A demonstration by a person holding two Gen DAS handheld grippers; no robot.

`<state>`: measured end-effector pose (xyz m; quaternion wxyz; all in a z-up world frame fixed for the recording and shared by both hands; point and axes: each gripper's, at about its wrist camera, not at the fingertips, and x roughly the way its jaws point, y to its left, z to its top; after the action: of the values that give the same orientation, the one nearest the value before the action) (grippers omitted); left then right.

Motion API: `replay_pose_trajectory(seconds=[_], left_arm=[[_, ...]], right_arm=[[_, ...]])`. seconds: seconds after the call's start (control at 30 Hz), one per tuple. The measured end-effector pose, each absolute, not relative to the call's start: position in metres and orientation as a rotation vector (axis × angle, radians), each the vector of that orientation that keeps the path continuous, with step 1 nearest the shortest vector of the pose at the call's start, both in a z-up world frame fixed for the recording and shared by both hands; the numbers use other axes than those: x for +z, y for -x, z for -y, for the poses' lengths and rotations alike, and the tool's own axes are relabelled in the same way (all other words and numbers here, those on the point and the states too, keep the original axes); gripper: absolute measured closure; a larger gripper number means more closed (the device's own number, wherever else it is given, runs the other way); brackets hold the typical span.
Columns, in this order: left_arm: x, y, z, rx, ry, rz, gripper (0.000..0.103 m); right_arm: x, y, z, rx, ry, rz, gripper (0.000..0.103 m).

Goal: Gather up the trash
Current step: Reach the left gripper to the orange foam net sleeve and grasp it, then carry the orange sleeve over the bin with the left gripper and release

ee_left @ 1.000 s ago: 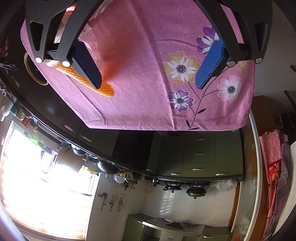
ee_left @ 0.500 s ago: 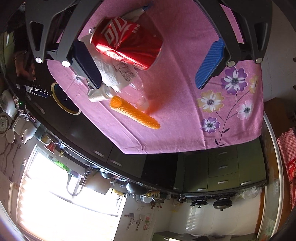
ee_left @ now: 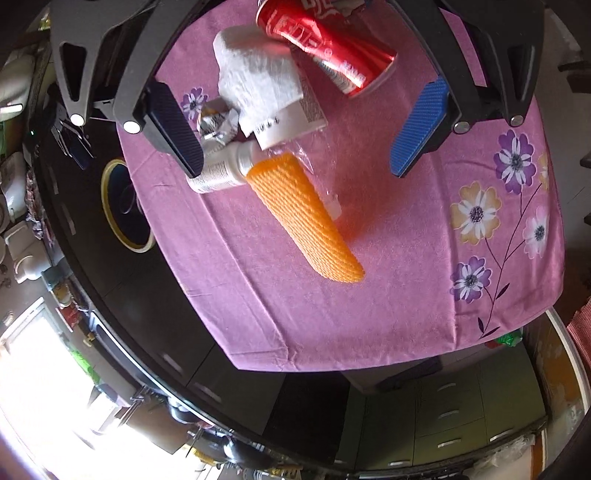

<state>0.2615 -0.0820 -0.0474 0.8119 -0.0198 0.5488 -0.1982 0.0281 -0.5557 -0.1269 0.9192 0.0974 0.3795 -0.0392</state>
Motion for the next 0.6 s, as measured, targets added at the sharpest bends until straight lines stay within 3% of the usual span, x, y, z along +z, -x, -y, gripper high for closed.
replay_pose_trajectory(seconds=[0.1, 0.17, 0.2, 0.37, 0.53, 0.6], left_arm=[[-0.071, -0.29, 0.096, -0.39, 0.064, -1.295, 0.008], [-0.082, -0.298, 0.1, -0.383, 0.097, -1.353, 0.016], [-0.086, -0.301, 0.101, -0.375, 0.108, -1.373, 0.026], [-0.096, -0.307, 0.104, -0.32, 0.114, -1.423, 0.047], [-0.094, -0.308, 0.109, -0.337, 0.116, -1.412, 0.087], [-0.088, -0.307, 0.114, -0.338, 0.102, -1.384, 0.09]], right_arm=[[-0.129, -0.021, 0.564, -0.087, -0.216, -0.78, 0.027], [-0.13, -0.018, 0.57, -0.095, -0.225, -0.778, 0.027], [-0.131, -0.017, 0.574, -0.099, -0.229, -0.777, 0.027], [-0.138, -0.014, 0.585, -0.102, -0.261, -0.778, 0.026], [-0.146, -0.016, 0.584, -0.088, -0.275, -0.786, 0.026], [-0.148, -0.016, 0.585, -0.088, -0.279, -0.788, 0.026]])
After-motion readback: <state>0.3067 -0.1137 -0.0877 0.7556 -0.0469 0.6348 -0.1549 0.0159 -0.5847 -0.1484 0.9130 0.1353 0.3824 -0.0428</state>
